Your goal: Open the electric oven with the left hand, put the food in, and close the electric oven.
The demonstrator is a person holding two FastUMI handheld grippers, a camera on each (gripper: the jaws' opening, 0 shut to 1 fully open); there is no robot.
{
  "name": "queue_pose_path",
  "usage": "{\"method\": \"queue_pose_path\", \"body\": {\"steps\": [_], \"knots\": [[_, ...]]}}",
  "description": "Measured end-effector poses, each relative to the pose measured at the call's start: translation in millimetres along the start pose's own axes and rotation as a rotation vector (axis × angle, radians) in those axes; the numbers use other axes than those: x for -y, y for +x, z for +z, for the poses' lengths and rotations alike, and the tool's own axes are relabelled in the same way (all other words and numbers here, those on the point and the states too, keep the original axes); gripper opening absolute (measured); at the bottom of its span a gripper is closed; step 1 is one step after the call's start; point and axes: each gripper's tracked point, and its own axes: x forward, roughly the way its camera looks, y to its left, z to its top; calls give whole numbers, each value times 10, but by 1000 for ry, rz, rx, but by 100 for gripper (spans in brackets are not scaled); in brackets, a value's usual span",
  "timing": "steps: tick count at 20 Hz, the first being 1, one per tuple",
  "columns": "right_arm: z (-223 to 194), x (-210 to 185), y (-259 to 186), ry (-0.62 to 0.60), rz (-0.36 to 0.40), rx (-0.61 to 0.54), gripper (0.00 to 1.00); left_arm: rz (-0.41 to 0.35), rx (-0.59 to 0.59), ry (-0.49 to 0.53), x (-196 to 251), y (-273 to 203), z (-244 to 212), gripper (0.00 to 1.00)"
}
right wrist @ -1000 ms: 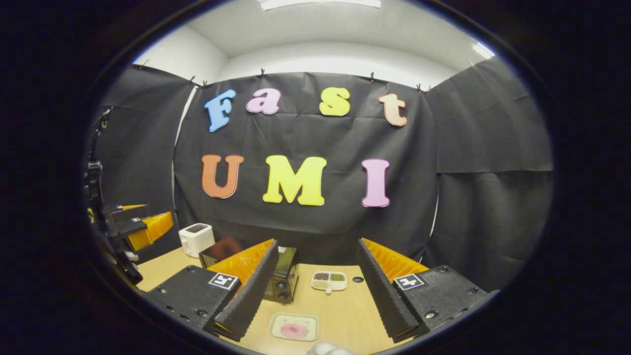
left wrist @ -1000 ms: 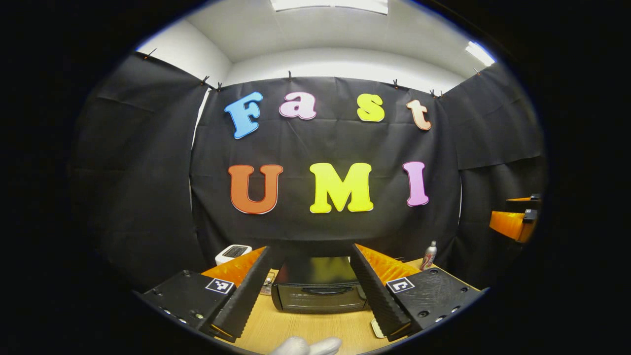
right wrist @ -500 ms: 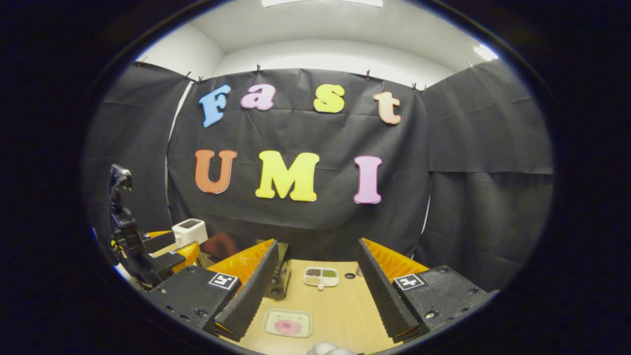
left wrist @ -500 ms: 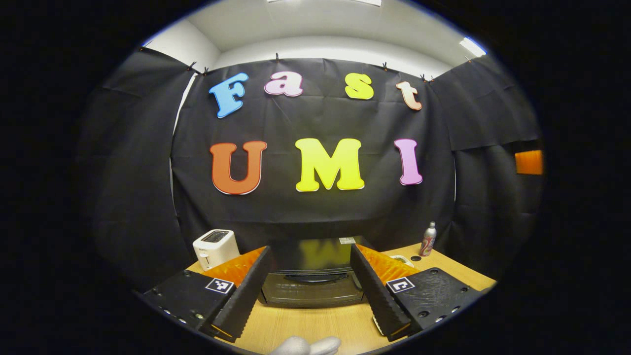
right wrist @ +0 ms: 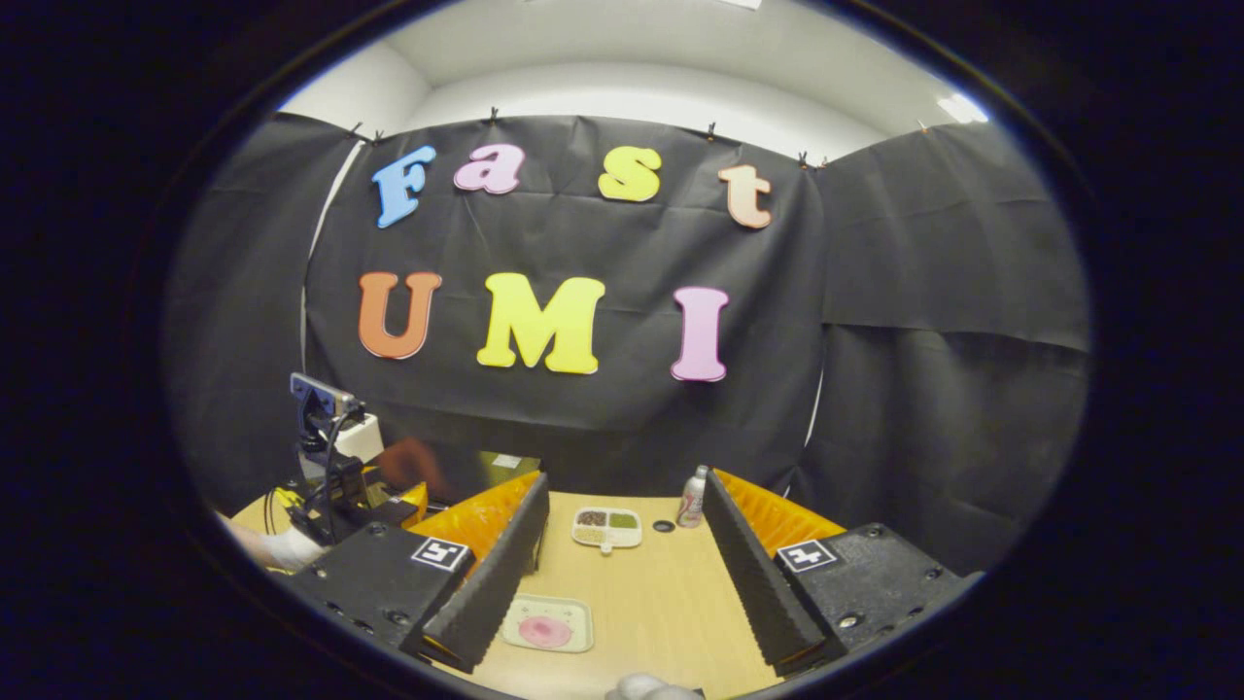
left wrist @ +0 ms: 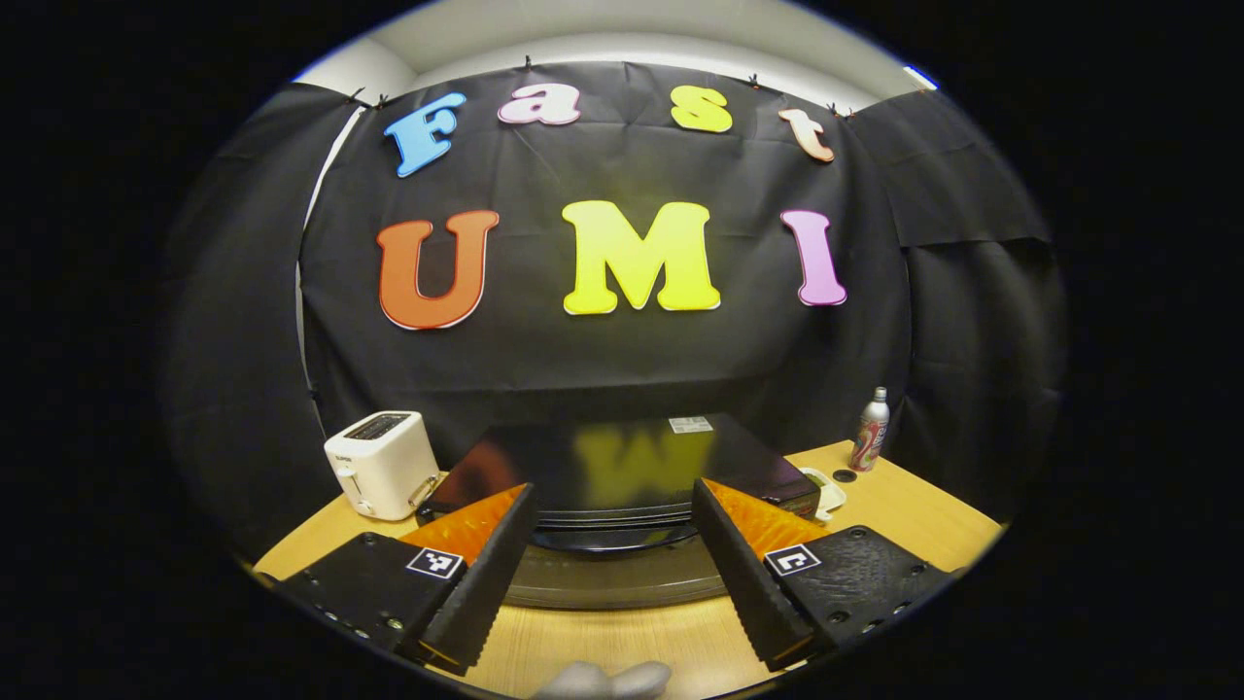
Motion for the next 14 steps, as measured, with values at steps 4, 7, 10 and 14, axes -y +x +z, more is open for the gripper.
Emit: {"method": "queue_pose_path", "body": {"steps": [4,7,10,14], "knots": [[-70,51,53,3,-30,-16,100,2,-57,10,-19,277,-253,97],[-90,14,82,8,-27,-31,100,10,-65,12,-17,325,-280,96],[-50,-19,106,8,-19,-22,100,4,-72,-5,2,297,-281,96],[-88,-105,143,15,6,-32,100,8,-76,6,6,172,-301,96]]}}
